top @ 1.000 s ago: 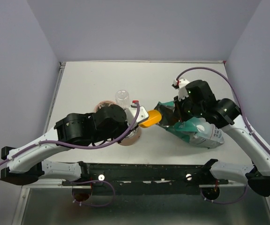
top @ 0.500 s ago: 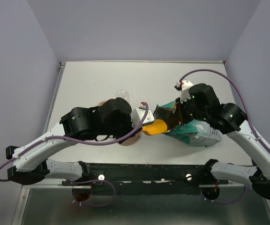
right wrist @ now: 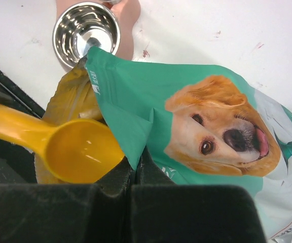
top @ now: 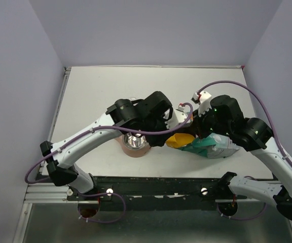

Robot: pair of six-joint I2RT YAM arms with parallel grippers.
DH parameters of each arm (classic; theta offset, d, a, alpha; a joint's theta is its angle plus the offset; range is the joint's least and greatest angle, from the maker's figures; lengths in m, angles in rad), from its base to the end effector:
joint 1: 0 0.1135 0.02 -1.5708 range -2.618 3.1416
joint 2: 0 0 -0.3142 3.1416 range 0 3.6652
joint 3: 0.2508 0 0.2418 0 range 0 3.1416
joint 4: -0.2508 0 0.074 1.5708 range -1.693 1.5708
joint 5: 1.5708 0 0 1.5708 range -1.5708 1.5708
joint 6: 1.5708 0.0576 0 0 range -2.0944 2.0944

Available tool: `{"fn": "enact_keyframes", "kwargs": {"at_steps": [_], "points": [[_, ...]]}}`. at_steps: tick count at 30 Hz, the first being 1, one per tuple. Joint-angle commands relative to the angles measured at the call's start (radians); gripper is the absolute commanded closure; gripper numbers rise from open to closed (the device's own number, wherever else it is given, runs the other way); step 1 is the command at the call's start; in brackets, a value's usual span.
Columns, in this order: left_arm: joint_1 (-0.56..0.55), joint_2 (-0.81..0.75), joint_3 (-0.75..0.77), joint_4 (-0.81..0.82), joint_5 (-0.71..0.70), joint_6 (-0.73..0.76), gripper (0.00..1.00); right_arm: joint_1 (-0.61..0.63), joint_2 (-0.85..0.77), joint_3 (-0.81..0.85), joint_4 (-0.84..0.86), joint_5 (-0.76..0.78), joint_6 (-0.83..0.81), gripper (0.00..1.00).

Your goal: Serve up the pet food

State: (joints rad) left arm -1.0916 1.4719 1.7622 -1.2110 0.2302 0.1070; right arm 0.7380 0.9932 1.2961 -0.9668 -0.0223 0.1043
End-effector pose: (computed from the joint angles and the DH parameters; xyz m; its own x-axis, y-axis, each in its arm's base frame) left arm 0.1151 -0.2501 0.4472 -0.2658 0.7372 -0.6212 0.9615 0.2490 -0.1160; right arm 0.1158 0.1071 0.4228 -0.5248 -0.3365 -0.7819 -0.6344 0.7670 0.0957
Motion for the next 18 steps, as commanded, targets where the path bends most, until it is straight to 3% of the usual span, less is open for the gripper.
{"fn": "enact_keyframes", "kwargs": {"at_steps": [1, 13, 18], "points": [[0.036, 0.103, 0.054, -0.042, 0.127, -0.013, 1.00, 0.004, -0.034, 0.022, 0.174, -0.065, -0.005, 1.00], [0.053, 0.202, -0.035, 0.044, 0.173, -0.128, 1.00, 0.008, -0.085, -0.141, 0.281, -0.042, 0.106, 1.00], [0.064, 0.222, -0.127, 0.218, 0.233, -0.197, 1.00, 0.006, -0.200, -0.227, 0.315, 0.132, 0.190, 1.00]]}}
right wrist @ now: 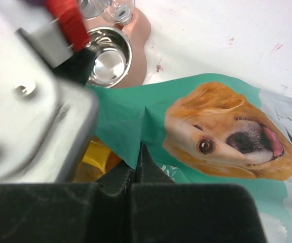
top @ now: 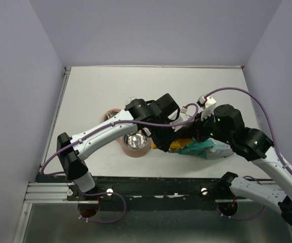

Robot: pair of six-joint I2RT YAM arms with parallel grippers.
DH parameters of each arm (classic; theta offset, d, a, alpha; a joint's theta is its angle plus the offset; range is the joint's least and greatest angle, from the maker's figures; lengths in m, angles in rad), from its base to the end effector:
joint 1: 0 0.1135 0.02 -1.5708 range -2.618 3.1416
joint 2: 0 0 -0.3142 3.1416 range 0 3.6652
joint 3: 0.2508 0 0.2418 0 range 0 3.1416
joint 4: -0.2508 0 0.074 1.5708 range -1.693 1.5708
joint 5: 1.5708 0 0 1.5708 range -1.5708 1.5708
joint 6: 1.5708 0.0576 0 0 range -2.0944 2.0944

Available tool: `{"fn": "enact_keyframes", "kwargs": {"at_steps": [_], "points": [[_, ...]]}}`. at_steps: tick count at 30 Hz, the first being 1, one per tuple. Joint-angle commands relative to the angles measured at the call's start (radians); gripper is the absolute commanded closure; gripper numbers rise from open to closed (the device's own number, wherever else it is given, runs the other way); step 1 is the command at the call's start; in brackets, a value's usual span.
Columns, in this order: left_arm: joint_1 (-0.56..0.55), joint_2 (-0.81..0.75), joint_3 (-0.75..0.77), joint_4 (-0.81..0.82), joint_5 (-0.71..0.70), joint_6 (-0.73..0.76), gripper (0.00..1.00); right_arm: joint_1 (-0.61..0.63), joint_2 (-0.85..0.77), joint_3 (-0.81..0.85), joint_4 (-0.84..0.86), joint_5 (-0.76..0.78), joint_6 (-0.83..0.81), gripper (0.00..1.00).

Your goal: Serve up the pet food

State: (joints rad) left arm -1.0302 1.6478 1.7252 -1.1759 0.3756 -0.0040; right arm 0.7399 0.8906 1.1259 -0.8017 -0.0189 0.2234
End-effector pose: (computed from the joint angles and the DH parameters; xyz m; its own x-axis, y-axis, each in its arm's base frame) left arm 0.1523 -0.2948 0.3911 -0.4618 0.7622 -0.4536 0.8817 0.3387 -0.3285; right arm 0.1080 0.1001 0.4001 -0.5384 -0.1916 -0.8206 -0.5810 0.7897 0.1968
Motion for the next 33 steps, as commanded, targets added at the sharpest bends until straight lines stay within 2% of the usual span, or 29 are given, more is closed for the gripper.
{"fn": "enact_keyframes", "kwargs": {"at_steps": [1, 3, 7, 12, 19, 21, 25, 27, 30, 33], "points": [[0.001, 0.044, -0.114, 0.230, 0.094, -0.108, 1.00, 0.006, -0.129, -0.078, 0.144, 0.160, 0.082, 1.00], [0.002, 0.050, -0.145, 0.304, 0.098, -0.158, 1.00, 0.006, -0.165, -0.103, 0.118, 0.204, 0.090, 1.00], [0.002, 0.041, -0.199, 0.449, 0.092, -0.258, 1.00, 0.006, -0.202, -0.123, 0.102, 0.189, 0.091, 1.00], [0.002, 0.086, -0.190, 0.476, 0.042, -0.336, 1.00, 0.004, -0.163, -0.097, 0.093, 0.159, 0.097, 1.00], [0.004, 0.208, -0.012, 0.395, -0.153, -0.476, 1.00, 0.006, -0.130, -0.071, 0.136, 0.073, 0.137, 1.00], [0.004, 0.237, 0.007, 0.403, -0.165, -0.504, 1.00, 0.006, -0.134, -0.055, 0.145, 0.070, 0.155, 1.00], [0.012, 0.264, -0.027, 0.527, -0.147, -0.547, 1.00, 0.006, -0.143, -0.069, 0.136, 0.057, 0.174, 1.00], [0.018, 0.239, -0.105, 0.657, -0.156, -0.557, 1.00, 0.006, -0.160, -0.089, 0.128, 0.074, 0.183, 1.00], [0.018, 0.230, -0.150, 0.798, -0.184, -0.530, 1.00, 0.006, -0.188, -0.095, 0.105, 0.118, 0.194, 1.00], [0.009, 0.234, -0.151, 0.858, -0.227, -0.495, 1.00, 0.006, -0.200, -0.087, 0.081, 0.155, 0.200, 1.00]]}}
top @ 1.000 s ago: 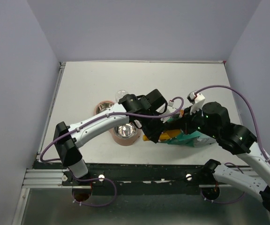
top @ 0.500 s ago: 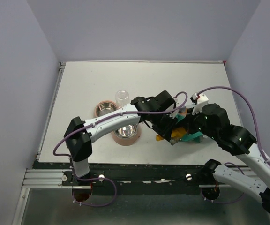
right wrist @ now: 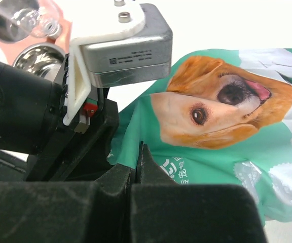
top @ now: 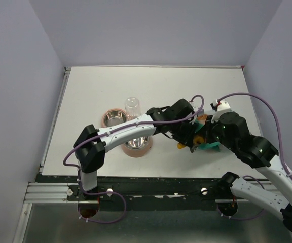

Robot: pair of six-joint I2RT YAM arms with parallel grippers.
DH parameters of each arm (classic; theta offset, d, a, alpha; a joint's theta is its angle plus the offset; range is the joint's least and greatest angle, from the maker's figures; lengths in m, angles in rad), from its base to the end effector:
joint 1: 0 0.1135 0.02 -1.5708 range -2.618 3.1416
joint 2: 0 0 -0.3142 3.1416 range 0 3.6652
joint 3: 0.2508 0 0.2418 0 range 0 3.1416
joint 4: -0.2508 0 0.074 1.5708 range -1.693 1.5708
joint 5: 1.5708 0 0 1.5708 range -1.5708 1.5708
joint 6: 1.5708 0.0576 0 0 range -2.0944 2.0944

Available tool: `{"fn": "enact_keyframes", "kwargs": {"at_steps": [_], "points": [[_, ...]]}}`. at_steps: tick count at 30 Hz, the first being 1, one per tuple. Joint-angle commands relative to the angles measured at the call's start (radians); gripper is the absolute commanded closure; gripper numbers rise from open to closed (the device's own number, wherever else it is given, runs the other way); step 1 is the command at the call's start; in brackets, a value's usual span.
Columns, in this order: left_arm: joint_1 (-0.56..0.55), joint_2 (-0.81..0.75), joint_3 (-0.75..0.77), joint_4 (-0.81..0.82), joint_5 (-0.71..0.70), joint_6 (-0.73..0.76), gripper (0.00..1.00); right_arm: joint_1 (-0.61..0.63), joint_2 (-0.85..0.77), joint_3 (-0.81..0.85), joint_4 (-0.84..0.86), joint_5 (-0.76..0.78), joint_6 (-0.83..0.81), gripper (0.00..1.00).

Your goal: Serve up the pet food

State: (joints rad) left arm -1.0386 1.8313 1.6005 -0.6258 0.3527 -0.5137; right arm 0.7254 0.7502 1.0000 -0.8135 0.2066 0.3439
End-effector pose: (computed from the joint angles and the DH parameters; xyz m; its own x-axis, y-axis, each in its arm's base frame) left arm 0.1993 -0.3777 0.3252 -0.7877 0.4289 -0.4422 0.6159 0.5649 -0.5492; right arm 0.0920 0.0658 0.3741 -0.5516 -0.0480 -0.8327 -0.3544 0.9173 0.1818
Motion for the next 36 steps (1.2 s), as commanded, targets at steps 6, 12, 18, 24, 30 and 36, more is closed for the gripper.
{"fn": "enact_keyframes", "kwargs": {"at_steps": [6, 12, 18, 24, 30, 36], "points": [[-0.026, -0.091, -0.178, 0.439, -0.345, 0.113, 1.00, 0.020, -0.117, 0.045, 0.057, 0.049, 0.124, 1.00], [-0.052, -0.207, -0.304, 0.523, -0.494, 0.208, 1.00, 0.020, -0.137, 0.074, -0.015, 0.177, 0.164, 1.00], [-0.087, -0.309, -0.399, 0.577, -0.561, 0.300, 1.00, 0.020, -0.140, 0.075, -0.021, 0.224, 0.171, 1.00], [-0.106, -0.394, -0.491, 0.644, -0.609, 0.323, 1.00, 0.020, -0.126, 0.078, -0.016, 0.246, 0.207, 1.00], [-0.150, -0.420, -0.563, 0.712, -0.690, 0.379, 1.00, 0.020, -0.155, 0.066, -0.018, 0.238, 0.210, 1.00], [-0.210, -0.402, -0.557, 0.716, -0.784, 0.458, 1.00, 0.020, -0.175, 0.080, -0.055, 0.228, 0.207, 1.00]]}}
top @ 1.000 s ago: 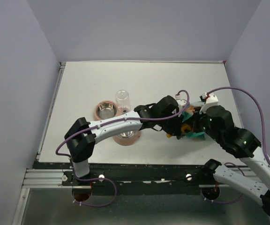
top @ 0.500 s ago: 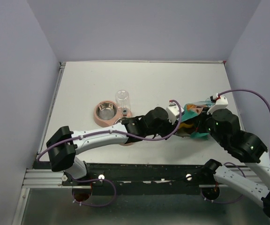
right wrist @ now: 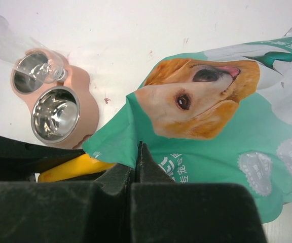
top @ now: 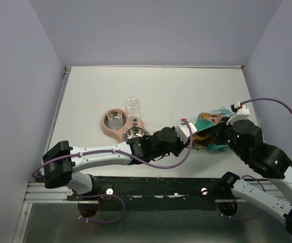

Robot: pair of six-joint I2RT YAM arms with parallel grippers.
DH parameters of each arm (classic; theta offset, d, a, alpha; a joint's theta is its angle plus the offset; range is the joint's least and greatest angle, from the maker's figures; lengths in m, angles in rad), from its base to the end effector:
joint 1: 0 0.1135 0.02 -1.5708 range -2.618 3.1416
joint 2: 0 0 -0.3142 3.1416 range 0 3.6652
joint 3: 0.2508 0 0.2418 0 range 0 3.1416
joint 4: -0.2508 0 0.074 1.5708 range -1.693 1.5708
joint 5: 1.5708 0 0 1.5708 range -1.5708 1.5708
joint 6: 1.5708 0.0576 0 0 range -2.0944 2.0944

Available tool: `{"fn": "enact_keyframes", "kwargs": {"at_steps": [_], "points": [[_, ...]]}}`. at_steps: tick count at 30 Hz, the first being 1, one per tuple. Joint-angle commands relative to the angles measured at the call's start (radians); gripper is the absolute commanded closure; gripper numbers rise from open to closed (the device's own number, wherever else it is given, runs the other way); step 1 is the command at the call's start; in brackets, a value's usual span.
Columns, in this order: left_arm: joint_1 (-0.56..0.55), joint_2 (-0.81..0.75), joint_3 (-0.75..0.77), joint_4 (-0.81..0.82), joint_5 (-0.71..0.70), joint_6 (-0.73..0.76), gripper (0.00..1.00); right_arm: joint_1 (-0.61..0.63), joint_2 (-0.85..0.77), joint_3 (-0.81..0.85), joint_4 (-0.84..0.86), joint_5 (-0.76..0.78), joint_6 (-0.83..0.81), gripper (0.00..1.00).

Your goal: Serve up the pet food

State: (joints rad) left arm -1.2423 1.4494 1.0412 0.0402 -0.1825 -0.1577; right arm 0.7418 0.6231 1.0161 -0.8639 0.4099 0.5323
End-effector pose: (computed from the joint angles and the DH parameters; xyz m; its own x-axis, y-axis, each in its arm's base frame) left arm 0.1204 -0.3210 0.3405 -0.2522 0.2613 -0.9317 0.8471 0.5251 -0.0820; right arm 0.0681 0.0312 0.3845 -0.4698 0.2008 -0.8596 -0.1385 0.9449 0.2965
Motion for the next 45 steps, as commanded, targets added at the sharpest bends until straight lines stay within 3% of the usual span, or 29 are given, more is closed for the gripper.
{"fn": "enact_keyframes", "kwargs": {"at_steps": [1, 8, 21, 29, 45], "points": [[-0.014, -0.023, -0.003, 0.056, -0.255, 0.118, 1.00, 0.004, -0.031, 0.071, -0.015, 0.027, 0.021, 1.00], [-0.045, -0.104, -0.035, 0.085, -0.255, 0.138, 1.00, 0.004, 0.026, 0.121, -0.044, 0.127, 0.008, 1.00], [-0.043, -0.265, -0.176, 0.078, -0.247, 0.087, 1.00, 0.004, 0.027, 0.111, -0.053, 0.096, -0.020, 1.00], [-0.045, -0.261, -0.158, 0.121, -0.252, 0.109, 1.00, 0.004, 0.041, 0.108, -0.038, 0.070, -0.025, 1.00], [-0.082, -0.239, -0.038, 0.044, -0.170, 0.227, 1.00, 0.004, 0.049, 0.091, -0.007, 0.055, -0.035, 1.00]]}}
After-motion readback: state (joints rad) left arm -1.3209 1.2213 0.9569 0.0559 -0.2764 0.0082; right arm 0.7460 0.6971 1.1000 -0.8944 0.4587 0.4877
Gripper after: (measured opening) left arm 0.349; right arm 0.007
